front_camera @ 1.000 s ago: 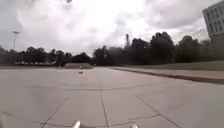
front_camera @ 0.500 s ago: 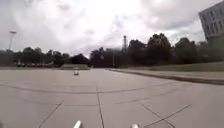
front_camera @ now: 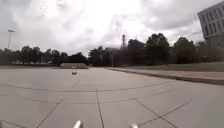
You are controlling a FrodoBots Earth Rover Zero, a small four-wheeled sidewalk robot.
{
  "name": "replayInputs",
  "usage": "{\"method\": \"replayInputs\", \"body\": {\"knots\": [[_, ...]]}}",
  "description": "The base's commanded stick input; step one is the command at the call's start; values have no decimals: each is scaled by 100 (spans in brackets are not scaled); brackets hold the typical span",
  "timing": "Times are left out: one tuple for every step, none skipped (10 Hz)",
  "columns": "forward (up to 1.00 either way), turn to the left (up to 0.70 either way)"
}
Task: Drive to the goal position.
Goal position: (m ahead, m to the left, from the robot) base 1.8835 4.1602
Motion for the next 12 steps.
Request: {"method": "replayInputs", "body": {"knots": [[100,-40],[100,-40],[100,-40],[100,-40],[100,-40],[100,-40],[100,-40],[100,-40],[100,-40],[100,-28],[100,3],[100,28]]}}
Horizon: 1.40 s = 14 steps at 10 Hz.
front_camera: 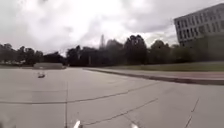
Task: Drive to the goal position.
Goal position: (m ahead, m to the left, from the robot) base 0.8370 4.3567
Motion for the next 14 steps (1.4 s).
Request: {"method": "replayInputs", "body": {"knots": [[100,40],[100,40],[100,40],[100,32],[100,37],[100,40],[100,40],[100,40],[100,40],[100,40],[100,40],[100,33],[100,0],[100,0]]}}
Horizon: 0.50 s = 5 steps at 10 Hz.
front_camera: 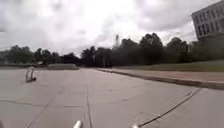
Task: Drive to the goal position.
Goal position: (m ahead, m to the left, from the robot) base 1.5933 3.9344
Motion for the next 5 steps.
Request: {"method": "replayInputs", "body": {"knots": [[100,0],[100,0],[100,0],[100,0],[100,0]]}}
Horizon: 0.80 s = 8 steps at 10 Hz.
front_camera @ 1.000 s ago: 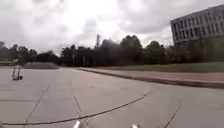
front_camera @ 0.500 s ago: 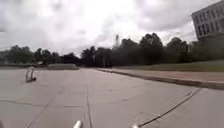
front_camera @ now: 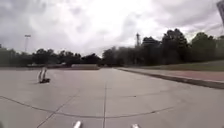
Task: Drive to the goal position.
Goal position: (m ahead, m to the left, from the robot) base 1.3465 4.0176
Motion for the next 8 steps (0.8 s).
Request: {"method": "replayInputs", "body": {"knots": [[100,0],[100,0],[100,0],[100,0],[100,0],[100,18],[100,40],[100,40]]}}
